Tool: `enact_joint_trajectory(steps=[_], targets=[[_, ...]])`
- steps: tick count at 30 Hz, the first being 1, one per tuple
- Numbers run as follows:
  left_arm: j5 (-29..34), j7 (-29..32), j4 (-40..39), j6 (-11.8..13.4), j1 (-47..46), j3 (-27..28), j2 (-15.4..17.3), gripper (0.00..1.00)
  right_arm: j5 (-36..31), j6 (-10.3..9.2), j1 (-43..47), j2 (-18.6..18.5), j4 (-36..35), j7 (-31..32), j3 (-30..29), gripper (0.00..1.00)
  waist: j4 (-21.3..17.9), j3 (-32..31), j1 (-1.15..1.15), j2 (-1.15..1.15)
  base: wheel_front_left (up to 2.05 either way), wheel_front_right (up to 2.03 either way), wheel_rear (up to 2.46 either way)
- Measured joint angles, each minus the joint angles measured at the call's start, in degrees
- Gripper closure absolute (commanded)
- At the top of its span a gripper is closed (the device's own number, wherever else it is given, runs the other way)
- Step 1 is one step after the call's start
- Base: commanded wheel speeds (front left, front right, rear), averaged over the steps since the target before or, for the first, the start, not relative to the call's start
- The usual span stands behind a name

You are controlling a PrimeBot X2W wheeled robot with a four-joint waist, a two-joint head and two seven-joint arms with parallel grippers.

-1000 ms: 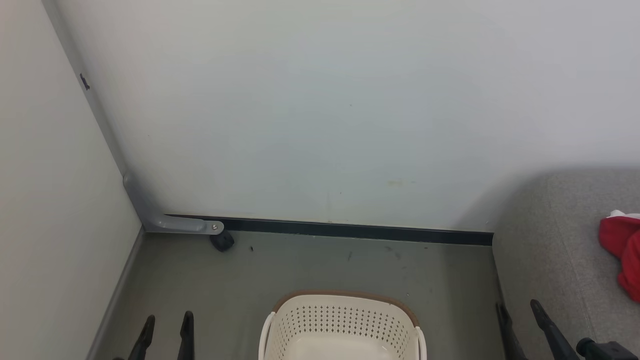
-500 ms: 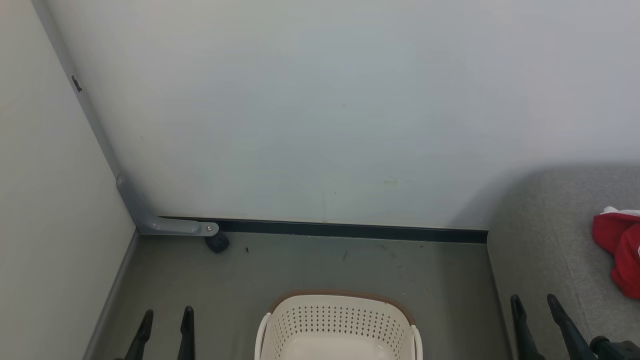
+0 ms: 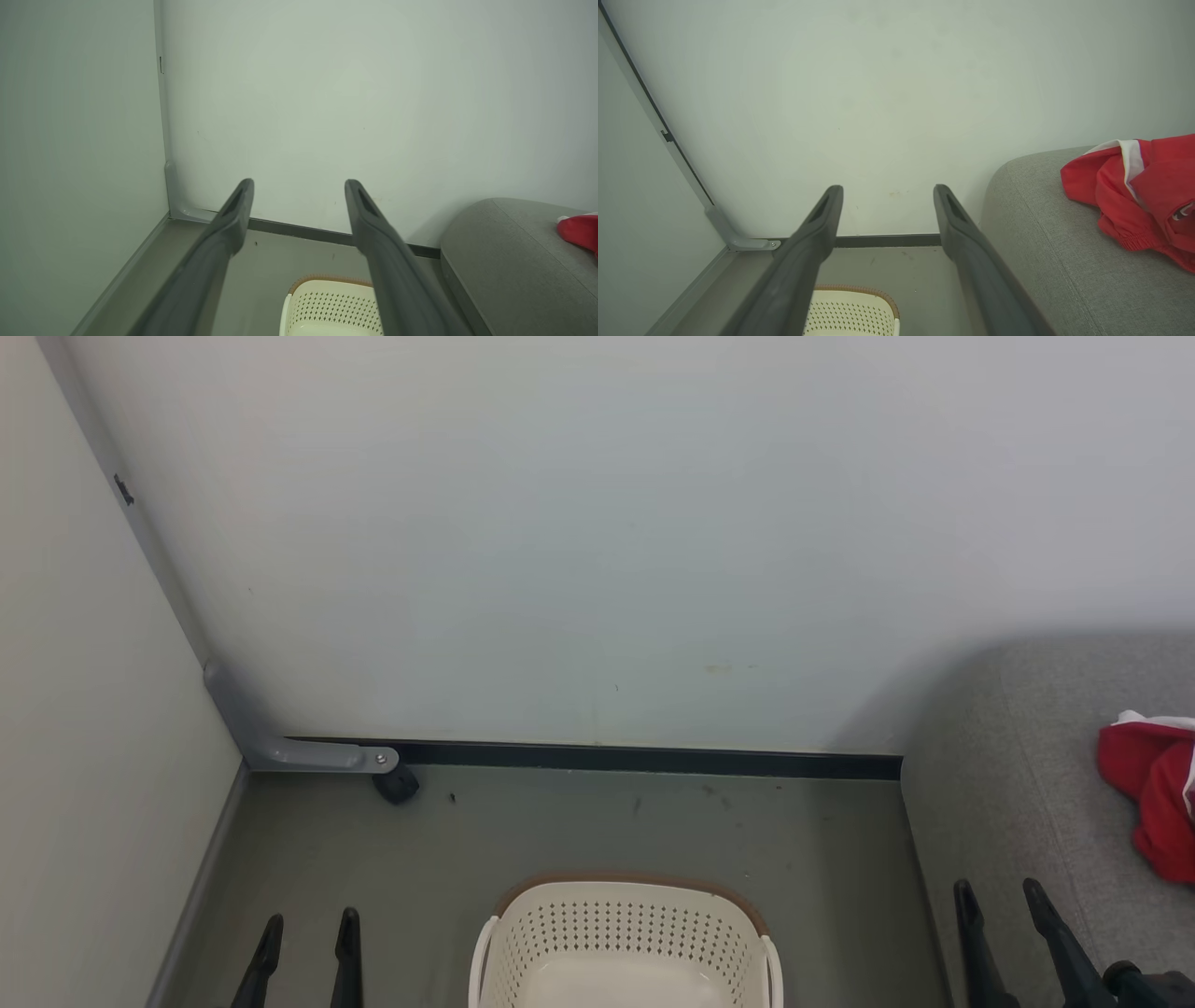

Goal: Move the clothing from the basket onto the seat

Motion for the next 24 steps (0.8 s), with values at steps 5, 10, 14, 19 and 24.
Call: enact_joint_trajectory(steps=[5, 10, 14, 19, 24], targets=[[0.21, 0.00, -0.04, 0.00, 0.00, 0.24, -0.18, 0.00, -0.25, 0.24, 0.00, 0.25, -0.07, 0.00, -0.47, 0.00, -0.06, 0.18, 0.00, 0.00, 0.00, 0.00, 0.00], [0.45, 0.00, -0.03, -0.16, 0.00, 0.43, -0.51, 1.00, -0.46, 0.51, 0.00, 0.92, -0.11, 0.00, -0.76, 1.00, -0.17, 0.25, 0.00, 0.00, 0.00, 0.00, 0.00], [0.32, 0.09, 1.97, -0.09, 0.48, -0.01, -1.19, 1.00, -0.62, 0.51, 0.73, 1.83, 1.85, 0.15, -0.27, 1.00, -0.19, 0.26, 0.00, 0.00, 0.00, 0.00, 0.00], [-1.10, 0.69, 2.69, -0.59, 1.17, 0.64, -1.85, 1.00, 0.53, 0.75, 1.38, 2.60, 2.70, 0.69, -0.90, 1.00, -0.28, 0.31, 0.00, 0.00, 0.00, 0.00, 0.00], [-4.12, 1.92, 3.11, -1.14, 1.12, 1.48, -2.29, 1.00, 3.92, 1.26, 1.12, 3.10, 3.08, 1.89, -2.01, 1.00, -0.49, 0.36, 0.00, 0.00, 0.00, 0.00, 0.00]])
